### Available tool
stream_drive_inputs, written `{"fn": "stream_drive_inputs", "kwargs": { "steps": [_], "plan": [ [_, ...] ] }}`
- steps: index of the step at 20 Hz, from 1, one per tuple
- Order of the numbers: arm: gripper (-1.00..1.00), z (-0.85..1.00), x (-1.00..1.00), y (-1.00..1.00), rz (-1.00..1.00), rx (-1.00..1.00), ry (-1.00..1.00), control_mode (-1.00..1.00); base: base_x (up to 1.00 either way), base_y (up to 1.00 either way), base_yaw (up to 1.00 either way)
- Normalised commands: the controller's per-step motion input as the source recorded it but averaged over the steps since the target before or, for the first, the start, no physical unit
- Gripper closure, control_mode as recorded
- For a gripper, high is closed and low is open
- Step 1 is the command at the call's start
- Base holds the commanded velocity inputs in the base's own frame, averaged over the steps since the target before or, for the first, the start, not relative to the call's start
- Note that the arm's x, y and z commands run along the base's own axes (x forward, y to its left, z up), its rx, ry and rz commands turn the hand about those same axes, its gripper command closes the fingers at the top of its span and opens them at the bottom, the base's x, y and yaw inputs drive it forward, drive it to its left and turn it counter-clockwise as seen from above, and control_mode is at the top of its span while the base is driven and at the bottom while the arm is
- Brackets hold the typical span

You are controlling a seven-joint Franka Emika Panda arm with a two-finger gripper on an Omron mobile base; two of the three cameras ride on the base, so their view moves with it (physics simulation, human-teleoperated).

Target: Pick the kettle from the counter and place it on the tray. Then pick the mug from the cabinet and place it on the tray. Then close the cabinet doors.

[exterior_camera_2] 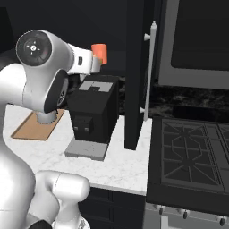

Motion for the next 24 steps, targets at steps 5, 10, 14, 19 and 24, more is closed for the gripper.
{"fn": "stream_drive_inputs", "kwargs": {
  "steps": [5,10,14,19,24],
  "plan": [
    [-1.0,-0.11,0.73,0.0,0.0,0.03,0.04,-1.0,0.0,0.0,0.0],
    [-1.0,-0.09,0.64,0.06,0.01,0.0,0.0,-1.0,0.0,0.0,0.0],
    [-1.0,-0.15,0.4,0.06,0.11,0.01,0.0,-1.0,0.0,0.0,0.0],
    [-1.0,-0.14,0.46,0.0,0.1,0.02,0.01,-1.0,0.0,0.0,0.0],
    [-1.0,-0.05,0.5,0.0,0.09,0.0,0.0,-1.0,0.0,0.0,0.0]
  ]
}}
